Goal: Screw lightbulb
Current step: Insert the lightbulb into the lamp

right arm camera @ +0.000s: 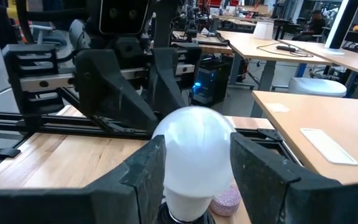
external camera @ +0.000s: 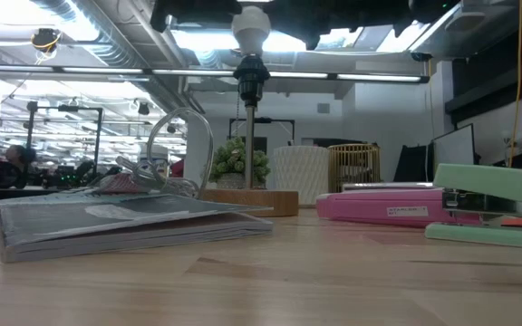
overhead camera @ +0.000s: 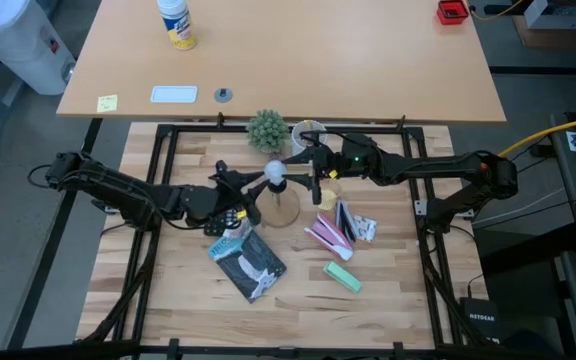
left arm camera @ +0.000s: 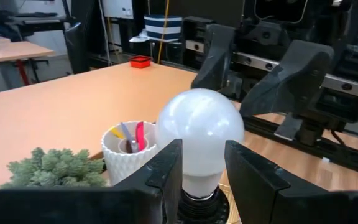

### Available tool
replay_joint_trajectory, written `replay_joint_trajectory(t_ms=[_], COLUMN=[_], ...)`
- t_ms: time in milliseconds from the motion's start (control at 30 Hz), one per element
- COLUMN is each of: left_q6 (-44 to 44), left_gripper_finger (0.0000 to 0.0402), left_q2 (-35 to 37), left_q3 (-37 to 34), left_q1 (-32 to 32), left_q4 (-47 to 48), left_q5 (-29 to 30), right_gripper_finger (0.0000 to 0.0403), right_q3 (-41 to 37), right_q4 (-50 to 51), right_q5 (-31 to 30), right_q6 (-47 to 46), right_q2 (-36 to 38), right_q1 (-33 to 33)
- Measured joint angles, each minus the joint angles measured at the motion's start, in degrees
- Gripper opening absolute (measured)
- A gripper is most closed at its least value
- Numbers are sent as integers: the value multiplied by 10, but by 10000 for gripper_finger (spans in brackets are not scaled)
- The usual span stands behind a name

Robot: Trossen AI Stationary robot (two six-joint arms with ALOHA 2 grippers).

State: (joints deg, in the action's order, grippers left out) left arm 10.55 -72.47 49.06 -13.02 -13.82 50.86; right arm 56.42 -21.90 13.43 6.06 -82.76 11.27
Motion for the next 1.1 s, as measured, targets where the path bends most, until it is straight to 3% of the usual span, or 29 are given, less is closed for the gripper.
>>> replay_joint_trajectory(t_ms=[1100], left_q6=[-1], left_gripper_finger=[114], left_q2=[0], left_q3=[0], left_q1=[-1], left_q4=[0], left_q5=[-7], right_gripper_finger=[182], right_q3=[2], right_q4=[10], right_q5=[1], right_q6=[-2], right_q2=[2], right_q1=[0])
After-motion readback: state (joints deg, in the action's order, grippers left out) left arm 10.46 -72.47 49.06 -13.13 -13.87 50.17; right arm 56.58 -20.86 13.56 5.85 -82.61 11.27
